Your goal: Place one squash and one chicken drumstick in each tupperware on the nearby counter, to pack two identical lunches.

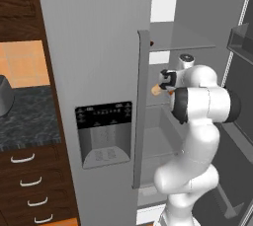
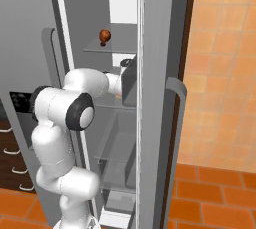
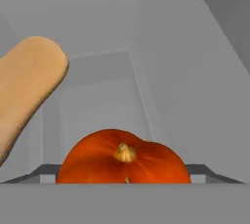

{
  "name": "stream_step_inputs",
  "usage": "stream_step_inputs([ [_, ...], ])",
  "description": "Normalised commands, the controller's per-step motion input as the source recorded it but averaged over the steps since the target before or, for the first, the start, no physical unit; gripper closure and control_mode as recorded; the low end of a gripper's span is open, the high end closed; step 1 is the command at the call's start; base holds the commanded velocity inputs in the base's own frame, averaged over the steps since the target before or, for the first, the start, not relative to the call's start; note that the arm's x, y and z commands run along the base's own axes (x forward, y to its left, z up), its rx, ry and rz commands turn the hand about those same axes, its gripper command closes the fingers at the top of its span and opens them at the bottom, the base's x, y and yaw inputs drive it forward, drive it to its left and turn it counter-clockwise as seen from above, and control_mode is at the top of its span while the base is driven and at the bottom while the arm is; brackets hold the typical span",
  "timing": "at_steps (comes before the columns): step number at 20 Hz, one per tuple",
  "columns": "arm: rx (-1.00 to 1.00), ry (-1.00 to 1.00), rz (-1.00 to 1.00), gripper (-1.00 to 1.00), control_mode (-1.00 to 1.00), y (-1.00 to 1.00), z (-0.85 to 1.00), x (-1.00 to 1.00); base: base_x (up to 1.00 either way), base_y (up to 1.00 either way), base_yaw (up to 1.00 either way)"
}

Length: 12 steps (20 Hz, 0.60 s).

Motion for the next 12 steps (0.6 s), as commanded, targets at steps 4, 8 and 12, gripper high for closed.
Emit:
stream_step_inputs([
  [4, -0.01, -0.25, 0.04, 1.0, -1.0, 0.07, 0.01, -1.0, 0.0, 0.0, 0.0],
  [8, 0.0, -0.17, 0.06, 1.0, -1.0, 0.0, 0.34, -1.0, 0.0, 0.0, 0.0],
  [12, 0.0, -0.04, 0.07, 1.0, -1.0, 0.11, 0.85, -0.92, 0.0, 0.0, 0.0],
])
